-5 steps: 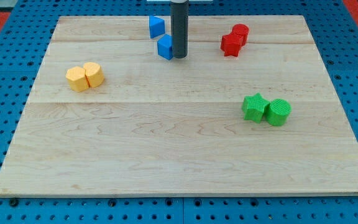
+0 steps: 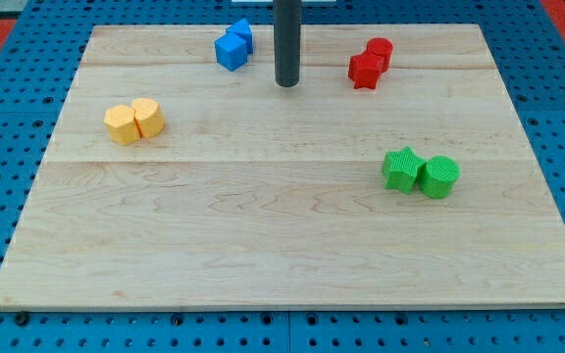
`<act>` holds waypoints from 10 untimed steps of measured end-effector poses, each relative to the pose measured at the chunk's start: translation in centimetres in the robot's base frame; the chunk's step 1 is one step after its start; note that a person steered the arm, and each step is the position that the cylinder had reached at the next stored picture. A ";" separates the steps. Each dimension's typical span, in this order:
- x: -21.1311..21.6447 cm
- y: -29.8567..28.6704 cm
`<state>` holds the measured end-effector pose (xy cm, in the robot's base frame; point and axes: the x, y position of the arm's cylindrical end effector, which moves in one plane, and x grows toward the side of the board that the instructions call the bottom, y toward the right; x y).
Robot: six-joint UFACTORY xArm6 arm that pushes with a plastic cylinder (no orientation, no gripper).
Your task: Separate the red circle and the red star
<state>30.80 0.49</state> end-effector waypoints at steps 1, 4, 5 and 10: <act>1.3 0.4; 7.2 0.4; 6.9 5.2; -7.0 14.6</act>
<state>23.79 15.12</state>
